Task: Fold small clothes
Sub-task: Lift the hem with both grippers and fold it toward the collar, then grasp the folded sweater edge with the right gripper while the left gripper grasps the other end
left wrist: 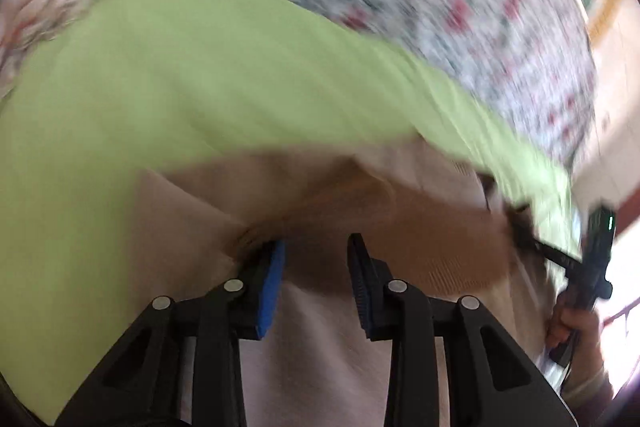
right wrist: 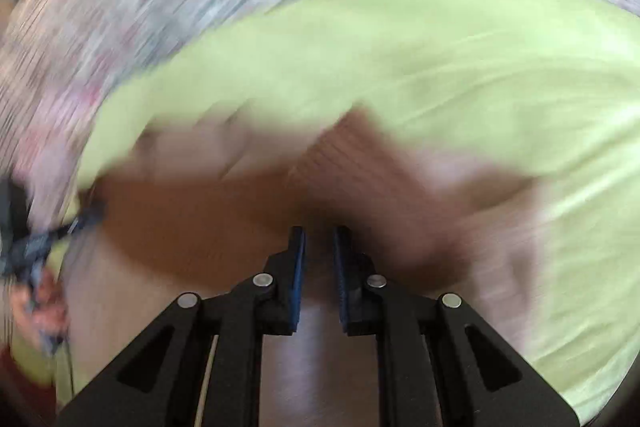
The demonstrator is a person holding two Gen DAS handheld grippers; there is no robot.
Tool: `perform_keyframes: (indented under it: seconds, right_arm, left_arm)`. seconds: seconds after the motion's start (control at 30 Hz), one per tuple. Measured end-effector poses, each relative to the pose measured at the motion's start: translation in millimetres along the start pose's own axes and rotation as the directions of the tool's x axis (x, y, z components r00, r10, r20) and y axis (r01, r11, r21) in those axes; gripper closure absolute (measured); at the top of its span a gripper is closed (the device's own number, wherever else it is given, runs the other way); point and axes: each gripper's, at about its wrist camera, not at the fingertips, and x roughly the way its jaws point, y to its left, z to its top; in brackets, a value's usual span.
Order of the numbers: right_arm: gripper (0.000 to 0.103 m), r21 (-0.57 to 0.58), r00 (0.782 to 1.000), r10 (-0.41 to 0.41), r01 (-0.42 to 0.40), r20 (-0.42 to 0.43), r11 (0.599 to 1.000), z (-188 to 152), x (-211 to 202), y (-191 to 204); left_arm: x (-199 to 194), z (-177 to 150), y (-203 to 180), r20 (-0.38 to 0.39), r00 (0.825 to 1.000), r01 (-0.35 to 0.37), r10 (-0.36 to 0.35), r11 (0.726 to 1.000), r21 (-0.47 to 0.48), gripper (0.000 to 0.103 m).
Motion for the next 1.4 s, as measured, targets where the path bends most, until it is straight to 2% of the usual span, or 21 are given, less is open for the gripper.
perform_keyframes:
  seconds: [0.07, 0.1, 0.17, 0.23, 0.37, 0.43, 0.53, 0.6, 0.7, 0.87, 0.97, 1.1, 1.4]
  right_arm:
    - [0.088, 0.109, 0.997, 0.065, -0.069, 0.044, 0.992, -7, -14, -19]
    - [0.087, 0.116, 0.996, 0.062, -0.069, 0.056, 0.991, -12, -20, -22]
    - [0.087, 0.105, 0.996, 0.054, -0.061, 0.068, 0.993, -29, -37, -23]
    - [0.087, 0.109, 0.992, 0.106, -0.113, 0.072, 0.988, -44, -49, -23]
    - [0.086, 0.073, 0.982, 0.177, -0.182, 0.071, 0.981, -84, -75, -3]
    - [0.079, 0.069, 0.976, 0.203, -0.208, 0.076, 0.976, -98, -85, 9]
    - [0.07, 0.078, 0.969, 0.234, -0.24, 0.085, 0.968, -128, -105, 18]
    - [0.07, 0.074, 0.966, 0.246, -0.252, 0.081, 0.965, -145, -116, 25]
    - [0.07, 0.036, 0.966, 0.251, -0.254, 0.068, 0.967, -161, -127, 35]
    - [0.07, 0.014, 0.962, 0.269, -0.27, 0.046, 0.963, -177, -136, 44]
    - [0.07, 0.017, 0.96, 0.277, -0.277, 0.04, 0.961, -182, -137, 46]
    - [0.07, 0.01, 0.957, 0.288, -0.288, 0.027, 0.958, -184, -137, 52]
    - [0.069, 0.036, 0.958, 0.283, -0.284, 0.038, 0.958, -163, -131, 48]
  left_arm:
    - [-5, 2, 17, 0.02, 1.0, 0.023, -0.021, 0.998, -0.063, 0.072]
    - [-9, -2, 22, 0.03, 0.999, 0.04, -0.038, 0.995, -0.09, 0.072]
    - [-21, -13, 21, 0.05, 0.998, 0.032, -0.027, 0.994, -0.104, 0.072]
    - [-39, -28, 20, 0.075, 0.997, 0.016, -0.008, 0.993, -0.114, 0.07]
    - [-86, -75, 6, 0.128, 0.99, 0.075, -0.058, 0.989, -0.131, 0.064]
    - [-104, -103, -4, 0.137, 0.987, 0.102, -0.083, 0.985, -0.138, 0.06]
    - [-123, -144, -17, 0.115, 0.988, 0.119, -0.102, 0.981, -0.155, 0.054]
    - [-132, -171, -21, 0.091, 0.991, 0.115, -0.1, 0.977, -0.181, 0.034]
    - [-142, -210, -21, 0.064, 0.992, 0.123, -0.112, 0.969, -0.212, 0.032]
    - [-144, -246, -23, 0.031, 0.994, 0.113, -0.109, 0.969, -0.219, 0.032]
    - [-147, -250, -25, 0.046, 0.993, 0.114, -0.107, 0.969, -0.217, 0.029]
    - [-135, -237, -14, 0.084, 0.991, 0.125, -0.105, 0.952, -0.281, 0.029]
    - [-100, -169, 16, 0.187, 0.982, 0.084, -0.006, 0.906, -0.415, 0.029]
